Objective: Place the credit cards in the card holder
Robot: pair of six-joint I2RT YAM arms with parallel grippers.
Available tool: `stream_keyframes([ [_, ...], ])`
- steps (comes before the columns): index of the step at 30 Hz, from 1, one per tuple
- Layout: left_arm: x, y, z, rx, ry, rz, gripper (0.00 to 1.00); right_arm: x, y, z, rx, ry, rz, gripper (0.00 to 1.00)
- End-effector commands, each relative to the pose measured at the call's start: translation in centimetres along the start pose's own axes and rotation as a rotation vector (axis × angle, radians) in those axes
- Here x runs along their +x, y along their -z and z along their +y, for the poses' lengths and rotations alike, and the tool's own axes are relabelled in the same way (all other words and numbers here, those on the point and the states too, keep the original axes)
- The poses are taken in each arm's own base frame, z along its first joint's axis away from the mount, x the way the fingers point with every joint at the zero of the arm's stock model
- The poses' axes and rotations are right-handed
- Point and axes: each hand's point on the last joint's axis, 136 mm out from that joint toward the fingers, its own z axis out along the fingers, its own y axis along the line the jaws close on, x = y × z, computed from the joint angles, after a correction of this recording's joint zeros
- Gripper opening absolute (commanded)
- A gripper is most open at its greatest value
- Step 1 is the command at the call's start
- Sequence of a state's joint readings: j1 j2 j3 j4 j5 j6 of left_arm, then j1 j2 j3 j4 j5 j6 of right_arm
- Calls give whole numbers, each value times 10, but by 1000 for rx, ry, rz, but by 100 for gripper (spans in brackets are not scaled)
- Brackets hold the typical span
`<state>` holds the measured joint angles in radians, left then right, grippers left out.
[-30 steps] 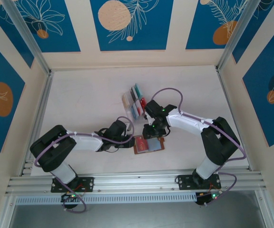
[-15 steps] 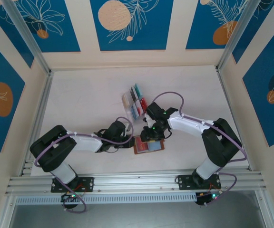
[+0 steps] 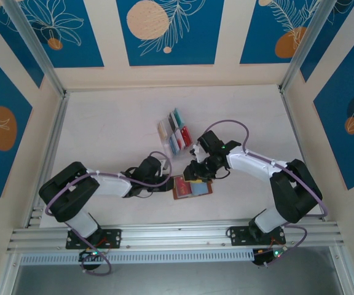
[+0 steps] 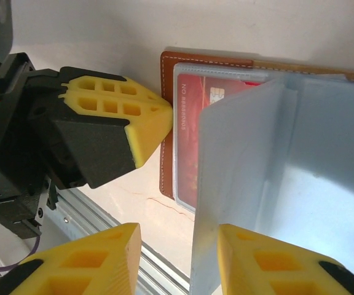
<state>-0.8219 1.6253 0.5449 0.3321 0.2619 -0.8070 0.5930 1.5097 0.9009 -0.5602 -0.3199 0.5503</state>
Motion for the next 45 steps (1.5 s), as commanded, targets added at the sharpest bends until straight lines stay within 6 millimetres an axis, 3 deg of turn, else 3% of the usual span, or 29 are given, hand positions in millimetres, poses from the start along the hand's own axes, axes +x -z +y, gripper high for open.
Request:
stream_keyframes([
  [1,74,-4,64,-203,92,239,2,6,1,-1,-17,-19,15,37],
  [24,74,-4,64,-205,93,239,2,5,-3,-3,-68,-46,20,10],
  [32,73,-4,63,-205,90,240,2,1,-16,-14,-41,-68,29,1],
  [35,73,-4,64,-206,91,240,2,0,-21,-17,-33,-75,35,2],
  [45,74,-5,64,-205,94,244,2,5,-22,-22,-10,-70,48,33],
])
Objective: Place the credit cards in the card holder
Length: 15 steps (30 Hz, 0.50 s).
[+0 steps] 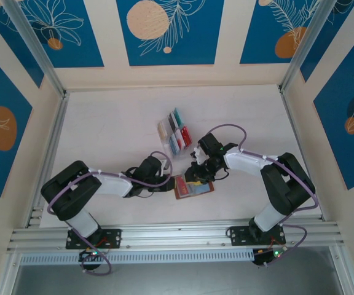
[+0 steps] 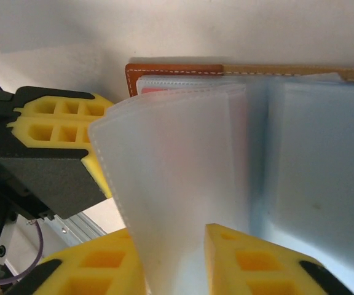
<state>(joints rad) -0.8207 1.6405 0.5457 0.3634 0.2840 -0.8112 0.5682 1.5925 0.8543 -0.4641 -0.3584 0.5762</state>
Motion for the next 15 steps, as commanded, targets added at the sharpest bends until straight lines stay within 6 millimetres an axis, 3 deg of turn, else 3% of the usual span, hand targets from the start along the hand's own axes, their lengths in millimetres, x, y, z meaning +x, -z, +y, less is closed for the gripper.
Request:
stream_keyframes([
  [1,75,-1,68,-231,98,239,2,9,-1,-4,8,-5,22,33],
  [15,74,-2,68,-227,103,240,2,12,6,-2,0,2,20,44],
])
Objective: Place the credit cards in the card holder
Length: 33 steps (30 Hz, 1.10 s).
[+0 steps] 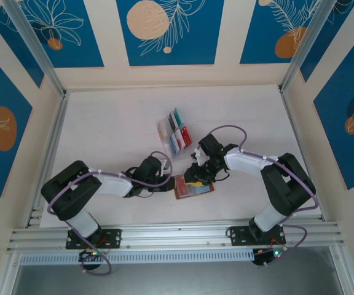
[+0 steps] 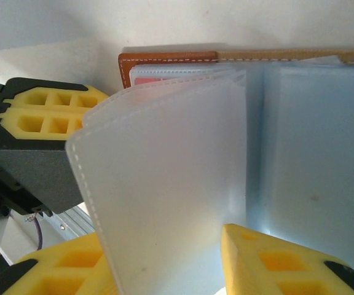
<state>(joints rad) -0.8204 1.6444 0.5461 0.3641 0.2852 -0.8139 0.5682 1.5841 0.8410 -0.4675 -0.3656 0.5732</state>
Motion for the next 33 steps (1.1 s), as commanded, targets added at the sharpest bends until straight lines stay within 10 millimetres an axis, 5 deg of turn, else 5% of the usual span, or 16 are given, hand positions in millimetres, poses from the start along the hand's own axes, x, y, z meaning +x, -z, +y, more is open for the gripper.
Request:
stream_keyframes([
  [1,73,-1,67,-227,99,238,2,8,6,-1,5,5,11,44],
  [17,74,-1,67,-222,103,238,2,12,7,-18,99,-6,-2,54],
  [33,74,-2,68,-216,109,238,2,3,17,-46,577,111,-51,61],
])
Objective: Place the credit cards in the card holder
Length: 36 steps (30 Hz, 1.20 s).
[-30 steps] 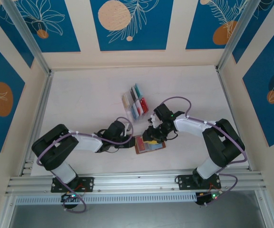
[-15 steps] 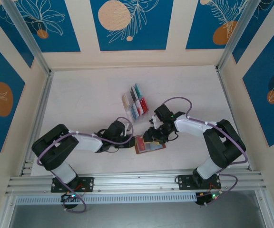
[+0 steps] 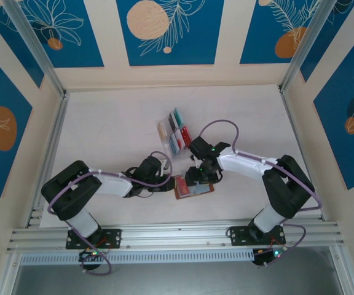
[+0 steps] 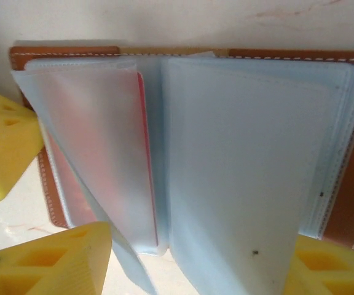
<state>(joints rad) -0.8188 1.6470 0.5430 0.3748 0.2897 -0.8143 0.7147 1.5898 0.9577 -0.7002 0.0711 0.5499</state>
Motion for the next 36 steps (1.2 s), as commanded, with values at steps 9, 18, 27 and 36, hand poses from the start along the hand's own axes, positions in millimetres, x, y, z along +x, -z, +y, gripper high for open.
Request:
stream_keyframes([
  [9,75,-2,70,-220,113,237,2,-2,3,-31,359,60,-8,76],
  [18,75,-2,70,-212,120,234,2,-9,4,-28,480,124,-28,81],
  [27,76,-2,72,-205,124,233,2,-14,11,-23,598,188,-58,82],
  [36,76,-2,72,-203,128,231,2,-17,14,0,580,272,-115,80],
])
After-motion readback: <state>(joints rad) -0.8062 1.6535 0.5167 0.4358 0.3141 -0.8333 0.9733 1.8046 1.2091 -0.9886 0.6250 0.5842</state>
